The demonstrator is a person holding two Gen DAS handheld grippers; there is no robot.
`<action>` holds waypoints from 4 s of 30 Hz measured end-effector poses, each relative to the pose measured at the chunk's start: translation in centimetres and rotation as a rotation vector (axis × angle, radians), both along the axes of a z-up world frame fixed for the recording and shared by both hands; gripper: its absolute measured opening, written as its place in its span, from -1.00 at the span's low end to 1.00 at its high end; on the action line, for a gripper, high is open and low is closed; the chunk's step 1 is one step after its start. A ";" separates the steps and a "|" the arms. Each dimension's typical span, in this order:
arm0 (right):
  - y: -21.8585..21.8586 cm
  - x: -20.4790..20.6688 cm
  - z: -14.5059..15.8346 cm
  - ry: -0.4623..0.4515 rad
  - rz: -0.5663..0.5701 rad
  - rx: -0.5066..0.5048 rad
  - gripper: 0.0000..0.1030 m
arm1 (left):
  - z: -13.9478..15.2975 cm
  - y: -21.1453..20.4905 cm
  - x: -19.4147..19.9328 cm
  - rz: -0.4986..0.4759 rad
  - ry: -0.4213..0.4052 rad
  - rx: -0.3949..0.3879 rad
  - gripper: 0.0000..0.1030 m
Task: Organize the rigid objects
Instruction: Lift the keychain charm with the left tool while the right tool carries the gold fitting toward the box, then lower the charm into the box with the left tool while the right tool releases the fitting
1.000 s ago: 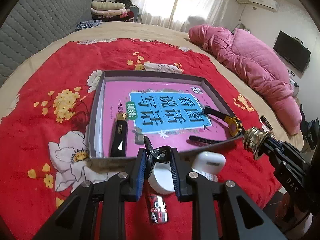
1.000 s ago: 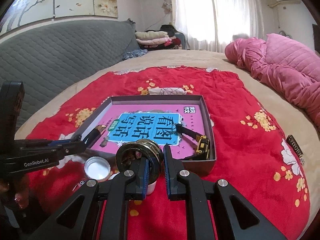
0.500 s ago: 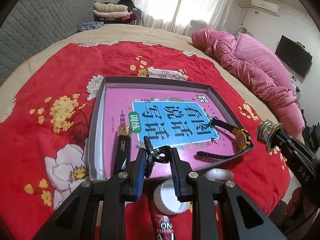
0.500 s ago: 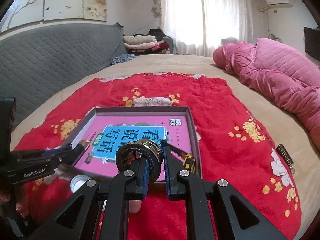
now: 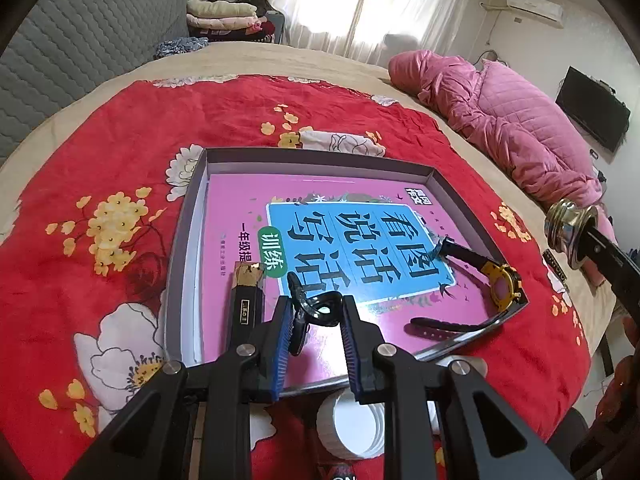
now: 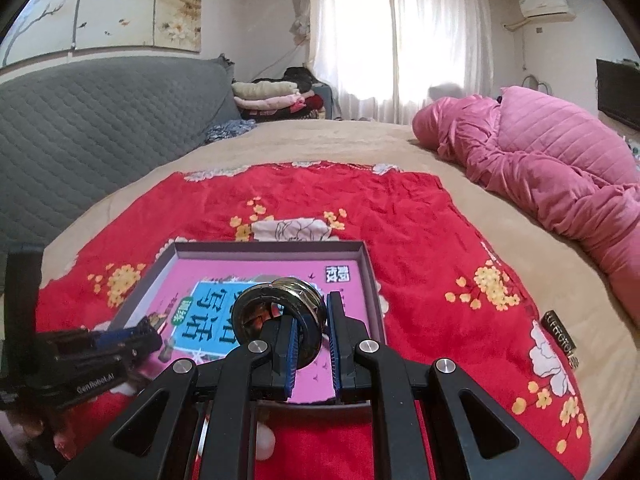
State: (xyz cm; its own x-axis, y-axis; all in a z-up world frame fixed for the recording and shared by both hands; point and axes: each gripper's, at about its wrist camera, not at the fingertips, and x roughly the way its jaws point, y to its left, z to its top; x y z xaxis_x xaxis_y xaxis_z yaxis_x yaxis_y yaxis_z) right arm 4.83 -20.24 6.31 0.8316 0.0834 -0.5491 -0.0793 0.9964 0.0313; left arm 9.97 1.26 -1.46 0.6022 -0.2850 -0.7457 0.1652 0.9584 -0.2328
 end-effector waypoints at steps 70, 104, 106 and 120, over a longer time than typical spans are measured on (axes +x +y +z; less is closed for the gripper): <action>1.7 3.5 -9.2 0.223 -0.034 -0.221 -0.71 | -2.7 0.1 1.1 -0.028 0.074 0.048 -0.53; 2.1 0.8 -8.1 0.208 -0.003 -0.195 -0.25 | -2.8 0.1 1.1 -0.026 0.075 0.053 -0.53; 2.1 0.6 -7.9 0.199 -0.004 -0.195 -0.25 | -2.9 0.1 1.1 -0.026 0.075 0.052 -0.53; 0.9 -0.7 -6.9 0.176 -0.016 -0.174 -0.18 | -2.9 0.0 0.6 -0.035 0.072 0.074 -0.52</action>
